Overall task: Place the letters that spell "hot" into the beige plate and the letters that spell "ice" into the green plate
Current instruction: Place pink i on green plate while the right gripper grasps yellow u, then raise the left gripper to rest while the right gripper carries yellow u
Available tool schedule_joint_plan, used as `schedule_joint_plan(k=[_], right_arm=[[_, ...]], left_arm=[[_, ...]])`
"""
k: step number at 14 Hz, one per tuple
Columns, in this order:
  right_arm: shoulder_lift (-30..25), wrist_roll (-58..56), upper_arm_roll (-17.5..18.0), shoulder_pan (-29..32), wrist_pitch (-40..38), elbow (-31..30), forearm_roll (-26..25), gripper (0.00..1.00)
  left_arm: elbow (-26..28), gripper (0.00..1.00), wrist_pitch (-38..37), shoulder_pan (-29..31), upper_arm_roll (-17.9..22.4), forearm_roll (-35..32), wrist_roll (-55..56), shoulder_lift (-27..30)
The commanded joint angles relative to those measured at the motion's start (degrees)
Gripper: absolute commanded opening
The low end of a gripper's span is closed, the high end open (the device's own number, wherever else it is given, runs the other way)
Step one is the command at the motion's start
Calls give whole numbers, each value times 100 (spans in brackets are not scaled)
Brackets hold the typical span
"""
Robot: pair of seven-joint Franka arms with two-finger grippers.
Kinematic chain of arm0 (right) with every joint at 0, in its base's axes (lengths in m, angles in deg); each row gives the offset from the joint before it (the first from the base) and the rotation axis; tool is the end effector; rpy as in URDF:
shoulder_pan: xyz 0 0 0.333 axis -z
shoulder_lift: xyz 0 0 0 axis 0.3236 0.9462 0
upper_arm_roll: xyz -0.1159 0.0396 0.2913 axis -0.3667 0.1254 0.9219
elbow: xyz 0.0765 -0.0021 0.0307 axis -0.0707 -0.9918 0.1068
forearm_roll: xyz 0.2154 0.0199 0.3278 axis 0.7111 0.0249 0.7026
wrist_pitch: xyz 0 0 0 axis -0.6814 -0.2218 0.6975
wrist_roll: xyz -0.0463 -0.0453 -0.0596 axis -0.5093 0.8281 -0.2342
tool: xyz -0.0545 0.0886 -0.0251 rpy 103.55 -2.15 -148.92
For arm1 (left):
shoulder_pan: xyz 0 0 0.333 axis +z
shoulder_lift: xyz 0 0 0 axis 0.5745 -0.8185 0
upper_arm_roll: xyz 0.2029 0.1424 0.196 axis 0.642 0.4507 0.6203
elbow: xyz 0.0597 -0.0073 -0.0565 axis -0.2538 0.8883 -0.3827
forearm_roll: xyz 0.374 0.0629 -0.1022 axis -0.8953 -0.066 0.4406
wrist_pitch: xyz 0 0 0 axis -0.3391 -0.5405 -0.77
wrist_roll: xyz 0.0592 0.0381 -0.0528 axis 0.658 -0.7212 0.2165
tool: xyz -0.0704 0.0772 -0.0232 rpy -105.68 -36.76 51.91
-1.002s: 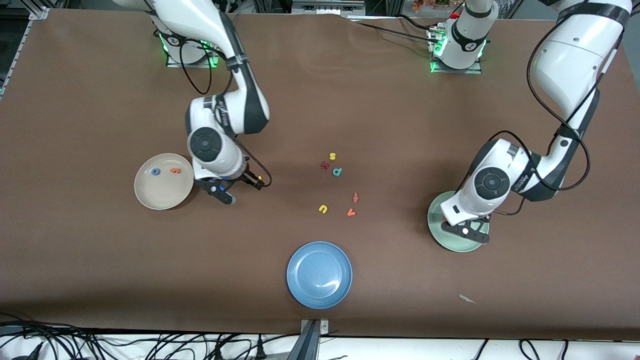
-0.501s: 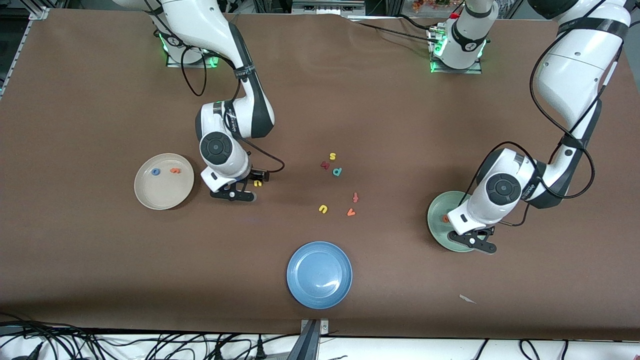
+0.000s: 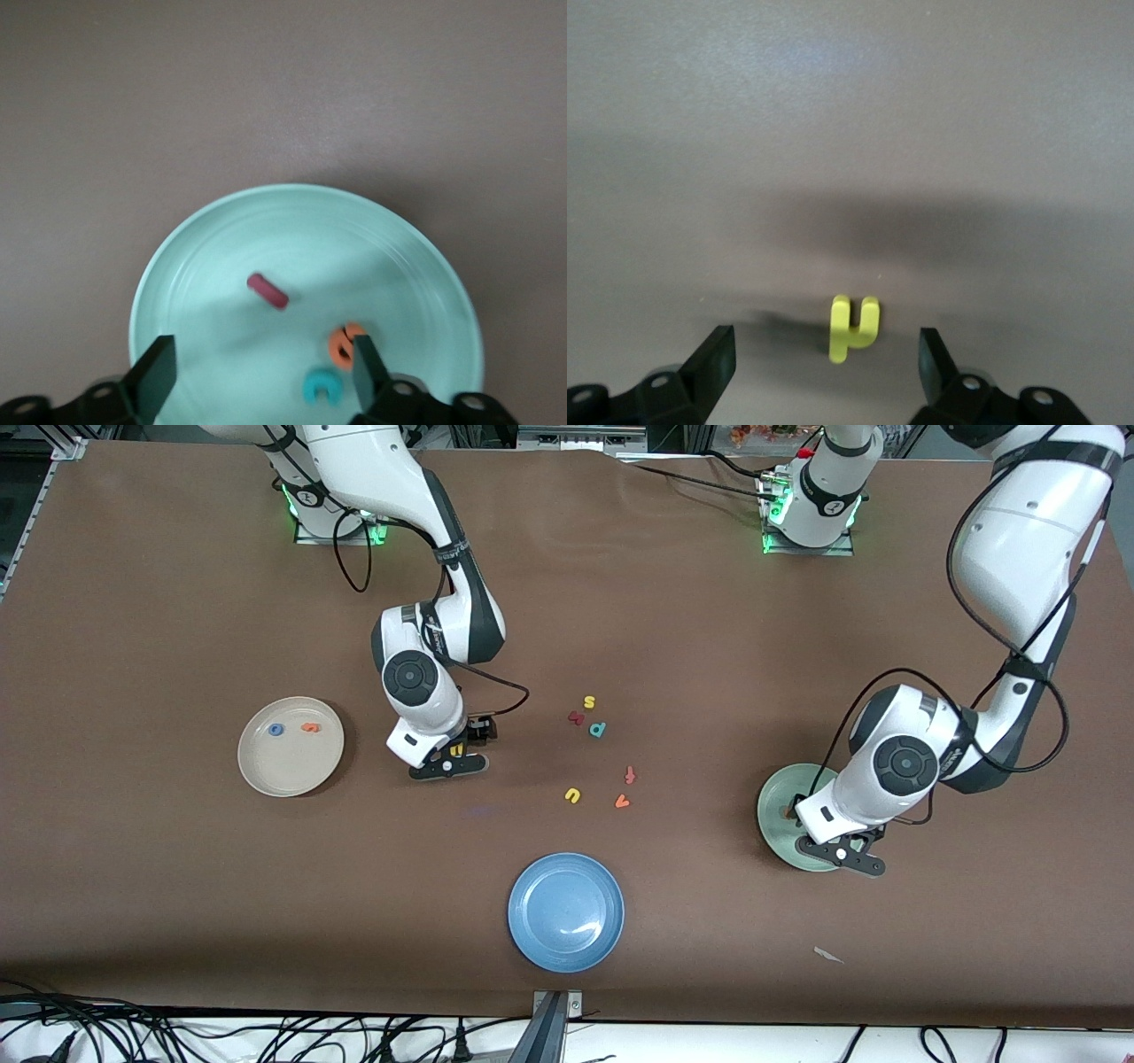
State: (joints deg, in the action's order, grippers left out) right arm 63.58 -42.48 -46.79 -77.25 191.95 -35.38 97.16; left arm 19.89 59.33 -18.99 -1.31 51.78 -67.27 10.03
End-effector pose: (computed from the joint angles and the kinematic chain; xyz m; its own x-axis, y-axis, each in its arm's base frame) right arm 0.5572 0.3284 0.1927 0.9836 0.1730 -0.0502 0.1741 -0.9846 0.0181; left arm 0.6862 -0.0984 0.2501 0.9484 -0.3155 -0.0319 -0.3171 -0.9407 -0.1203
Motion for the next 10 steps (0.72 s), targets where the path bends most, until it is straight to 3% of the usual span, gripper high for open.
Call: schedule_joint_plan(k=[1,2,4,7,9,10], right_arm=[[97,-187,21,62,167,-41,119,69],[114,-169,30,62,202,-58,128,56],[115,-152,30,53,203,-102,128,57],[115,-160,30,45,203,-173,128,57],[115,-108,30,45,203,-182,137,56],[115,-99,30,36,203,-182,137,50]], left_arm=[[121,100,-794,35,-199,429,-170,900],[112,100,-1145,45,-227,465,-179,1172],[-2,100,-1647,10,-245,701,-179,1629],[-458,100,-2560,71,-227,1781,-196,1982],[-905,100,-3141,106,-227,1915,-214,2132],[-1090,100,-3413,115,-236,1924,-232,2150]])
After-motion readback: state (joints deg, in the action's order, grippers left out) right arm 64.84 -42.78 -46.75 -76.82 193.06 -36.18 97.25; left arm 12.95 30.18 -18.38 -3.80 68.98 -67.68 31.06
